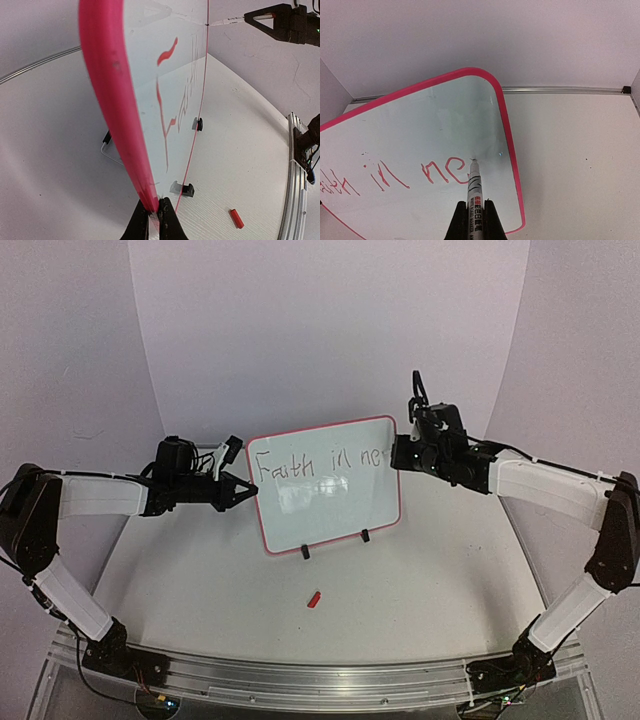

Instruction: Write a sentence on the whiteboard

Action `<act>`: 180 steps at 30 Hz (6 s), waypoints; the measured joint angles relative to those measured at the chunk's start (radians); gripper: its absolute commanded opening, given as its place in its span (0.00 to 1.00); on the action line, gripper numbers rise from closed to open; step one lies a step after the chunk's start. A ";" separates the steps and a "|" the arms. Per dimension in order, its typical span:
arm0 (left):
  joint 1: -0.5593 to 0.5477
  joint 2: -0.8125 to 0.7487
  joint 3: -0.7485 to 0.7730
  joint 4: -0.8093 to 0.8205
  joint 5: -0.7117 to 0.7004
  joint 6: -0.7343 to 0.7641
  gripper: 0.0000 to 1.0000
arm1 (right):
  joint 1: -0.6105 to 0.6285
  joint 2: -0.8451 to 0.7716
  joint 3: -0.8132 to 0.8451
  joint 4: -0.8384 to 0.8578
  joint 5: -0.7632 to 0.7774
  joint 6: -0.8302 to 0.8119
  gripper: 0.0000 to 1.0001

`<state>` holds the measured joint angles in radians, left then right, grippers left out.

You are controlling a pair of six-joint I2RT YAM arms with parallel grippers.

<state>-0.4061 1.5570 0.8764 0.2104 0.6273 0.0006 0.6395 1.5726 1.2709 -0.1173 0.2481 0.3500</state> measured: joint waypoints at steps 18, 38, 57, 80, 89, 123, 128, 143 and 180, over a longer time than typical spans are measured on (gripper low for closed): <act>0.000 0.000 0.000 0.000 -0.001 0.000 0.00 | -0.002 0.015 -0.022 -0.019 0.006 0.010 0.00; 0.000 0.000 0.000 0.000 0.000 0.000 0.00 | -0.003 0.021 0.044 -0.027 0.028 -0.024 0.00; 0.000 0.000 0.000 0.000 -0.001 0.000 0.00 | -0.004 0.026 -0.024 -0.041 0.050 -0.001 0.00; 0.000 0.000 0.000 0.000 0.000 0.000 0.00 | -0.006 0.034 0.064 -0.056 0.063 -0.035 0.00; 0.000 0.000 0.000 0.000 0.001 0.000 0.00 | -0.006 -0.005 0.051 -0.057 0.032 -0.036 0.00; 0.000 0.000 0.000 0.000 0.003 0.000 0.00 | 0.313 0.183 0.042 0.110 -0.363 0.077 0.00; 0.000 0.000 0.000 0.000 0.003 0.000 0.00 | 0.318 0.231 0.069 0.162 -0.370 0.093 0.00; 0.000 0.000 0.000 0.000 0.005 0.000 0.00 | 0.320 0.296 0.096 0.195 -0.340 0.097 0.00; 0.000 0.000 0.000 0.000 0.005 0.000 0.00 | 0.328 0.359 0.141 0.206 -0.279 0.091 0.00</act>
<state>-0.4065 1.5570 0.8764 0.2104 0.6319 0.0006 0.9676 1.9320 1.4117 0.0883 -0.0311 0.4408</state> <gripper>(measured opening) 0.048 0.048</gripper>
